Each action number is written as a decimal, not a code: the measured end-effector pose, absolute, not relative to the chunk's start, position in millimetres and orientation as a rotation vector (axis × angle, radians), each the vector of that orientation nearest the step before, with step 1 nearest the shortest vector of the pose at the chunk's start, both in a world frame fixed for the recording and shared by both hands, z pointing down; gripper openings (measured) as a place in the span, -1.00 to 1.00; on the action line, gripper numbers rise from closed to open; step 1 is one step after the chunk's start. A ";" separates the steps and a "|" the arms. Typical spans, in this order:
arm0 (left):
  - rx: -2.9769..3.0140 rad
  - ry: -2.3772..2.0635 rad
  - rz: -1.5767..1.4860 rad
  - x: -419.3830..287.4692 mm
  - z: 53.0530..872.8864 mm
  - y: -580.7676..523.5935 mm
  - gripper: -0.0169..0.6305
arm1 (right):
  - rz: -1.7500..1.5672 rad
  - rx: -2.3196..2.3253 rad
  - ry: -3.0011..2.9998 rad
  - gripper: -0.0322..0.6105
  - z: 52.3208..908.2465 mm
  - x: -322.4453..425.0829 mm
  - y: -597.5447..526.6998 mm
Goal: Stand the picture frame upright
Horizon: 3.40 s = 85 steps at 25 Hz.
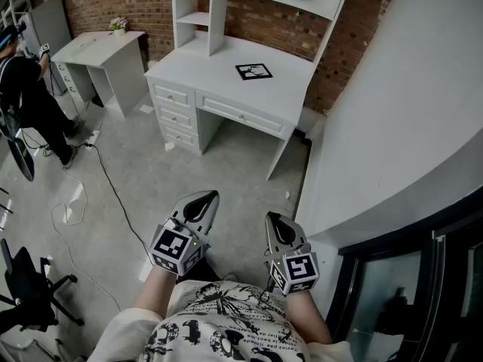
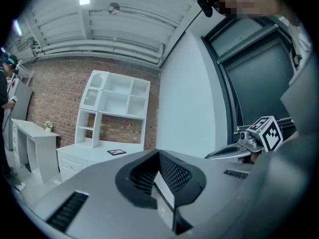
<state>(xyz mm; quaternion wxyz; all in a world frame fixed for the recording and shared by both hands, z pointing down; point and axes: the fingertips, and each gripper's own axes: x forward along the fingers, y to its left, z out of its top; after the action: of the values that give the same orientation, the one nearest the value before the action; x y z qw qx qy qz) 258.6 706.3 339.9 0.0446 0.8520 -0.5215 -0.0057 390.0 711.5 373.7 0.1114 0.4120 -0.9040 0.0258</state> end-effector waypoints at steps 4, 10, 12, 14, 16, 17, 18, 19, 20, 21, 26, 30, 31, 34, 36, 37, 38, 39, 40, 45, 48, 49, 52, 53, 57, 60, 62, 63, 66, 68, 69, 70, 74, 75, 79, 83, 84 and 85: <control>2.603 -1.581 -0.009 259.3 343.7 706.1 -0.92 | 0.082 1.209 -2.651 -0.90 376.6 388.8 712.5; 2.607 -1.568 0.012 260.4 346.7 702.5 -0.92 | 0.105 1.220 -2.645 -0.90 377.4 388.6 709.4; 2.604 -1.568 0.014 260.1 347.3 700.3 -0.92 | 0.154 1.237 -2.643 -0.90 379.1 389.9 706.9; 2.601 -1.569 0.019 259.5 349.1 696.7 -0.92 | 0.174 1.264 -2.635 -0.89 380.4 392.1 702.1; 2.593 -1.570 0.033 258.0 353.8 692.8 -0.92 | 0.173 1.280 -2.620 -0.89 383.7 393.4 696.5; 2.588 -1.572 0.041 256.7 356.4 691.0 -0.92 | 0.178 1.285 -2.616 -0.89 385.6 393.3 694.0; 2.583 -1.573 0.048 255.1 359.0 689.1 -0.92 | 0.189 1.288 -2.614 -0.89 387.5 392.9 691.4; 2.579 -1.574 0.055 253.4 361.4 686.7 -0.92 | 0.204 1.290 -2.615 -0.89 389.3 392.2 688.7; 2.575 -1.574 0.063 251.9 363.6 683.7 -0.92 | 0.222 1.288 -2.615 -0.89 391.1 391.2 685.6; 2.571 -1.572 0.070 250.6 365.7 680.1 -0.92 | 0.244 1.285 -2.617 -0.89 392.9 389.7 682.3; 2.557 -1.558 0.090 239.6 373.5 656.5 -0.92 | 0.298 1.270 -2.616 -0.89 397.8 375.1 660.2; 2.561 -1.539 0.099 226.5 377.1 629.8 -0.92 | 0.320 1.290 -2.585 -0.89 404.3 364.1 632.8; 2.557 -1.535 0.099 221.9 378.2 621.7 -0.92 | 0.324 1.294 -2.578 -0.89 405.6 360.6 625.3; 2.538 -1.526 0.093 205.5 380.6 594.2 -0.92 | 0.318 1.306 -2.554 -0.89 407.5 348.1 600.4; 2.540 -1.509 0.092 195.1 380.2 574.3 -0.92 | 0.313 1.318 -2.539 -0.89 406.6 338.4 580.9; 2.543 -1.498 0.095 189.8 380.0 564.0 -0.92 | 0.315 1.326 -2.532 -0.89 405.9 333.0 570.4; 2.547 -1.487 0.100 184.2 380.0 553.7 -0.92 | 0.319 1.335 -2.525 -0.89 405.3 327.3 559.8; 2.550 -1.478 0.103 178.0 379.9 543.2 -0.92 | 0.322 1.343 -2.519 -0.89 405.0 321.1 549.3; 2.553 -1.471 0.103 171.0 379.4 532.6 -0.92 | 0.324 1.350 -2.512 -0.89 405.0 314.4 539.0; 2.571 -1.443 0.089 127.2 372.4 481.8 -0.92 | 0.330 1.375 -2.473 -0.89 404.5 273.7 492.4; 2.567 -1.439 0.080 96.0 369.1 456.4 -0.92 | 0.330 1.382 -2.458 -0.89 402.6 245.8 469.1; 2.567 -1.437 0.081 86.4 368.6 448.3 -0.92 | 0.330 1.387 -2.454 -0.89 401.8 236.9 461.3; 2.577 -1.414 0.090 64.9 370.2 430.3 -0.92 | 0.329 1.411 -2.447 -0.89 399.9 213.7 441.8; 2.578 -1.407 0.094 58.5 372.2 427.1 -0.92 | 0.330 1.415 -2.447 -0.89 400.6 206.4 437.4; 2.559 -1.420 0.095 34.2 380.2 413.1 -0.92 | 0.341 1.402 -2.450 -0.89 408.4 182.3 419.2; 2.537 -1.433 0.088 20.9 388.3 403.8 -0.92 | 0.359 1.388 -2.460 -0.89 414.6 171.1 405.6; 2.516 -1.451 0.087 12.8 393.7 395.9 -0.92 | 0.370 1.376 -2.470 -0.89 417.5 165.1 394.7; 2.506 -1.459 0.085 10.0 396.0 391.0 -0.92 | 0.371 1.368 -2.475 -0.89 418.6 163.0 388.5; 2.489 -1.485 0.090 3.6 401.2 372.2 -0.92 | 0.357 1.339 -2.489 -0.89 422.3 157.0 366.4; 2.482 -1.502 0.087 -0.3 402.3 356.2 -0.92 | 0.350 1.317 -2.497 -0.89 425.5 152.0 347.8; 2.480 -1.506 0.082 -1.5 402.5 347.9 -0.92 | 0.350 1.307 -2.501 -0.89 427.4 149.5 337.4; 2.477 -1.508 0.079 -2.2 403.0 339.6 -0.92 | 0.353 1.299 -2.505 -0.89 429.5 147.3 326.5; 2.460 -1.508 0.090 -2.8 408.0 300.4 -0.92 | 0.363 1.271 -2.518 -0.89 434.6 139.5 278.6; 2.456 -1.512 0.097 -3.4 408.4 287.4 -0.92 | 0.359 1.261 -2.521 -0.89 434.5 137.6 265.5; 2.449 -1.538 0.114 -5.1 404.1 222.8 -0.92 | 0.390 1.210 -2.538 -0.89 432.8 132.0 208.1; 2.437 -1.538 0.130 1.1 402.8 151.7 -0.92 | 0.418 1.158 -2.534 -0.89 436.4 132.6 144.6; 2.428 -1.541 0.133 2.3 403.1 132.7 -0.92 | 0.420 1.147 -2.530 -0.89 438.0 133.4 127.5; 2.422 -1.541 0.137 4.0 403.3 114.3 -0.92 | 0.424 1.139 -2.528 -0.89 439.3 134.4 110.2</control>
<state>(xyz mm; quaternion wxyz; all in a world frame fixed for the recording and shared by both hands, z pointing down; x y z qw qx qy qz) 4.0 114.3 403.3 0.1333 0.8353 -0.5314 0.0474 134.4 110.2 439.3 0.1674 0.4002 -0.8886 0.1491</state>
